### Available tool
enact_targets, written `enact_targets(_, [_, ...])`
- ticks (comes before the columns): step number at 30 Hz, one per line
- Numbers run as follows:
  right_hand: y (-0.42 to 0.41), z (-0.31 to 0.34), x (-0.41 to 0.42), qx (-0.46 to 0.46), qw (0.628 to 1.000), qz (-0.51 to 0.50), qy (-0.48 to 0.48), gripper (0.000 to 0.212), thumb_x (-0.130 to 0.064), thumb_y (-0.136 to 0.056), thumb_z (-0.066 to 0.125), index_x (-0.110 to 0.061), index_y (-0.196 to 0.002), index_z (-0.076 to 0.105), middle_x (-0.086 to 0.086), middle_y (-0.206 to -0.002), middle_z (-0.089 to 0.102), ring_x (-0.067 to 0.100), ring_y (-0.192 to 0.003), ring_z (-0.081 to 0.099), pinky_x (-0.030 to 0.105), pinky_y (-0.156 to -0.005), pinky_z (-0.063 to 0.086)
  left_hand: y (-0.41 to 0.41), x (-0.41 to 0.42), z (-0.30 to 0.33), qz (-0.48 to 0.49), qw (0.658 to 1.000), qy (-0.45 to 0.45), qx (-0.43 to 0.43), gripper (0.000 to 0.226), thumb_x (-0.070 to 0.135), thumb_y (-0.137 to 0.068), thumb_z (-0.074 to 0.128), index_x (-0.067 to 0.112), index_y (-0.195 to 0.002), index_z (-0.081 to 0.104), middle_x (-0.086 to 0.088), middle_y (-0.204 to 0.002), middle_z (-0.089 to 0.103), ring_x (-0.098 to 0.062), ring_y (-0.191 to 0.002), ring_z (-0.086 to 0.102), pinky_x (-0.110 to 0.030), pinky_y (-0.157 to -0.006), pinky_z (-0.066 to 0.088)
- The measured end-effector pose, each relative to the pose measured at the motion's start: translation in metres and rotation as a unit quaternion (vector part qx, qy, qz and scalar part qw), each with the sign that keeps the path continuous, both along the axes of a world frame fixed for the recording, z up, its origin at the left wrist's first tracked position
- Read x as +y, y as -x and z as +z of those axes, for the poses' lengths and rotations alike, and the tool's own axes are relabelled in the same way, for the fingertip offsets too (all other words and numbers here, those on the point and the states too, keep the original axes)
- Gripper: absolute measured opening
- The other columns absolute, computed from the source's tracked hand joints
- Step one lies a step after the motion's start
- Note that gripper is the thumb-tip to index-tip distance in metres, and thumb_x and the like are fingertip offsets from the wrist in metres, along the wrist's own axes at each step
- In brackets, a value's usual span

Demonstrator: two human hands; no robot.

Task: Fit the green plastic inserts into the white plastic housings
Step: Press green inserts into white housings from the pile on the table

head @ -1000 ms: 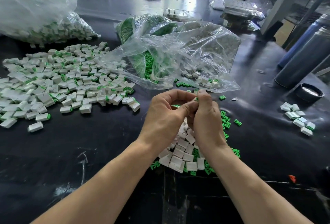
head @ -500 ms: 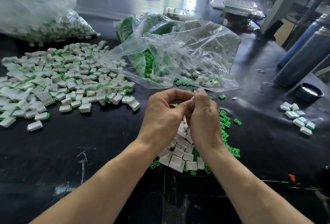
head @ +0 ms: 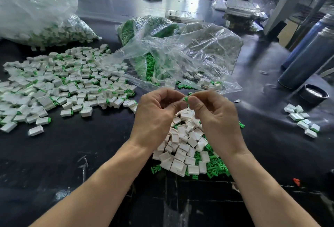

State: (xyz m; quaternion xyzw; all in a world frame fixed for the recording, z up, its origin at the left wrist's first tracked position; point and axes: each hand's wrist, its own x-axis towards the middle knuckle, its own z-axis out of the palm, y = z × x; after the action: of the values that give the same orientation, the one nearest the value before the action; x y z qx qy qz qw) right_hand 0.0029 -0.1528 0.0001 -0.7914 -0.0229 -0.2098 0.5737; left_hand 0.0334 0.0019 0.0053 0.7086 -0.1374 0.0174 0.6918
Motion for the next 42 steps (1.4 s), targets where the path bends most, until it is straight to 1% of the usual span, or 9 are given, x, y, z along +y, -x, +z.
enact_targets(6, [-0.002, -0.003, 0.000, 0.052, 0.998, -0.023, 0.025, 0.008, -0.030, -0.098, 0.071, -0.024, -0.093, 0.073, -0.011, -0.077, 0.073, 0.003, -0.068, 0.064, 0.025, -0.066, 0.052, 0.000, 0.004, -0.002, 0.001, 0.991, -0.114, -0.065, 0.014, 0.019, -0.088, 0.080, 0.026, -0.098, 0.073, 0.010, -0.083, 0.073, -0.012, -0.077, 0.070, -0.025, -0.067, 0.057])
enact_targets(10, [-0.002, -0.004, 0.000, 0.068, 0.997, -0.031, 0.031, 0.012, -0.031, -0.098, 0.070, -0.023, -0.090, 0.073, -0.011, -0.075, 0.072, 0.002, -0.064, 0.061, 0.022, -0.061, 0.050, 0.000, 0.008, 0.000, 0.026, 0.958, -0.238, -0.159, 0.012, 0.036, -0.090, 0.077, 0.035, -0.101, 0.071, 0.018, -0.083, 0.066, -0.010, -0.075, 0.063, -0.020, -0.064, 0.051])
enact_targets(12, [-0.002, -0.004, -0.002, 0.071, 0.996, -0.046, 0.035, 0.013, -0.033, -0.098, 0.070, -0.025, -0.088, 0.074, -0.010, -0.076, 0.073, 0.005, -0.066, 0.064, 0.023, -0.061, 0.053, -0.002, 0.012, 0.001, 0.035, 0.940, -0.290, -0.176, 0.014, 0.036, -0.090, 0.076, 0.034, -0.103, 0.072, 0.022, -0.085, 0.064, -0.004, -0.078, 0.062, -0.021, -0.071, 0.053])
enact_targets(15, [-0.002, -0.003, -0.008, 0.082, 0.991, -0.090, 0.050, 0.018, -0.038, -0.098, 0.070, -0.029, -0.082, 0.071, -0.014, -0.078, 0.073, 0.005, -0.066, 0.065, 0.019, -0.060, 0.052, -0.009, 0.021, 0.000, 0.078, 0.917, -0.354, -0.166, 0.016, 0.033, -0.089, 0.077, 0.028, -0.104, 0.073, 0.020, -0.093, 0.060, -0.004, -0.088, 0.059, -0.028, -0.089, 0.053])
enact_targets(18, [-0.003, -0.002, -0.017, 0.108, 0.985, -0.115, 0.068, 0.019, -0.039, -0.098, 0.069, -0.029, -0.082, 0.071, -0.014, -0.076, 0.073, 0.005, -0.067, 0.068, 0.030, -0.068, 0.059, -0.018, 0.032, -0.003, 0.137, 0.880, -0.429, -0.148, 0.016, 0.034, -0.090, 0.076, 0.027, -0.103, 0.073, 0.010, -0.096, 0.062, -0.013, -0.095, 0.058, -0.037, -0.099, 0.046])
enact_targets(21, [-0.003, 0.000, -0.022, 0.125, 0.982, -0.123, 0.068, 0.019, -0.039, -0.098, 0.069, -0.027, -0.083, 0.072, -0.009, -0.075, 0.074, 0.013, -0.071, 0.074, 0.042, -0.074, 0.062, -0.026, 0.037, -0.004, 0.165, 0.846, -0.492, -0.124, 0.019, 0.036, -0.091, 0.074, 0.030, -0.109, 0.073, 0.005, -0.102, 0.066, -0.020, -0.105, 0.059, -0.038, -0.096, 0.035])
enact_targets(30, [-0.004, 0.002, -0.028, 0.151, 0.971, -0.145, 0.115, 0.023, -0.045, -0.097, 0.067, -0.026, -0.084, 0.072, -0.009, -0.076, 0.072, 0.014, -0.076, 0.071, 0.046, -0.080, 0.060, -0.036, 0.042, -0.008, 0.202, 0.801, -0.554, -0.106, 0.020, 0.025, -0.095, 0.069, 0.030, -0.113, 0.074, 0.000, -0.111, 0.067, -0.027, -0.112, 0.056, -0.041, -0.096, 0.034])
enact_targets(37, [-0.008, 0.003, -0.040, 0.192, 0.949, -0.179, 0.175, 0.021, -0.042, -0.097, 0.067, -0.026, -0.085, 0.073, -0.012, -0.077, 0.070, 0.020, -0.084, 0.068, 0.046, -0.086, 0.058, -0.040, 0.048, -0.009, 0.223, 0.792, -0.562, -0.089, 0.024, 0.021, -0.094, 0.070, 0.028, -0.117, 0.072, -0.003, -0.117, 0.063, -0.028, -0.115, 0.051, -0.042, -0.100, 0.034])
enact_targets(42, [-0.009, 0.004, -0.049, 0.217, 0.933, -0.187, 0.220, 0.007, -0.037, -0.095, 0.070, -0.034, -0.091, 0.075, -0.014, -0.088, 0.071, 0.018, -0.094, 0.068, 0.042, -0.092, 0.056, -0.031, 0.034, -0.009, 0.158, 0.872, -0.439, -0.152, 0.019, 0.014, -0.092, 0.073, 0.020, -0.110, 0.077, -0.002, -0.104, 0.068, -0.024, -0.104, 0.060, -0.042, -0.100, 0.045])
